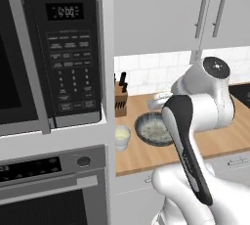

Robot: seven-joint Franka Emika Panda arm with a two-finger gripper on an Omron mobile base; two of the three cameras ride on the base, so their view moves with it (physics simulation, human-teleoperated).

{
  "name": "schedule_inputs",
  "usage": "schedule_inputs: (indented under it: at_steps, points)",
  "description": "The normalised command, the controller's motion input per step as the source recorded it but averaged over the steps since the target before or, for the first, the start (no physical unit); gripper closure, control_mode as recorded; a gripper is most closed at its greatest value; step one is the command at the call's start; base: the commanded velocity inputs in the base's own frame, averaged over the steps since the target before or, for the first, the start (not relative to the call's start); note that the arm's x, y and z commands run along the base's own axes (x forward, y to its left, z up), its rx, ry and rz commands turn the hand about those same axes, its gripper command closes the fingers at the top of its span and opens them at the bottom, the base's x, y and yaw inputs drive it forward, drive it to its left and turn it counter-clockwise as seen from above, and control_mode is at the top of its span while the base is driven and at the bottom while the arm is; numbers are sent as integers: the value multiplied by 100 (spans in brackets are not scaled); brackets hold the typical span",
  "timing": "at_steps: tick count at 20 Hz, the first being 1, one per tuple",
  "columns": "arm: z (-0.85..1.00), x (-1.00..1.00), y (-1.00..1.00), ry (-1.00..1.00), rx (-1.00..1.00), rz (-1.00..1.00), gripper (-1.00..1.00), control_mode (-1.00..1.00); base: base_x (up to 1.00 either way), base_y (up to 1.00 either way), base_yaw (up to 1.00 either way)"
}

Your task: Grab a lemon wedge from the fridge and one ice cube from the ice bowl, and put them in the glass of lemonade.

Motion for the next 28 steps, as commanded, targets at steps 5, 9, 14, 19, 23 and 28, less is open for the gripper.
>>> schedule_inputs:
  at_steps: [5, 9, 14, 19, 23, 28]
  points:
    - [-44, 69, 59, 37, 6, 28, 100, -100, 0, 0, 0]
    - [-62, 41, 78, 16, -6, 22, 100, -100, 0, 0, 0]
    - [-71, 33, 30, 0, -2, 16, 100, -100, 0, 0, 0]
    - [-41, 69, 12, 1, 0, 11, 100, -100, 0, 0, 0]
    - [-50, 56, 28, 6, -6, 9, 100, -100, 0, 0, 0]
    - [-52, 13, 9, 5, -12, 7, 100, -100, 0, 0, 0]
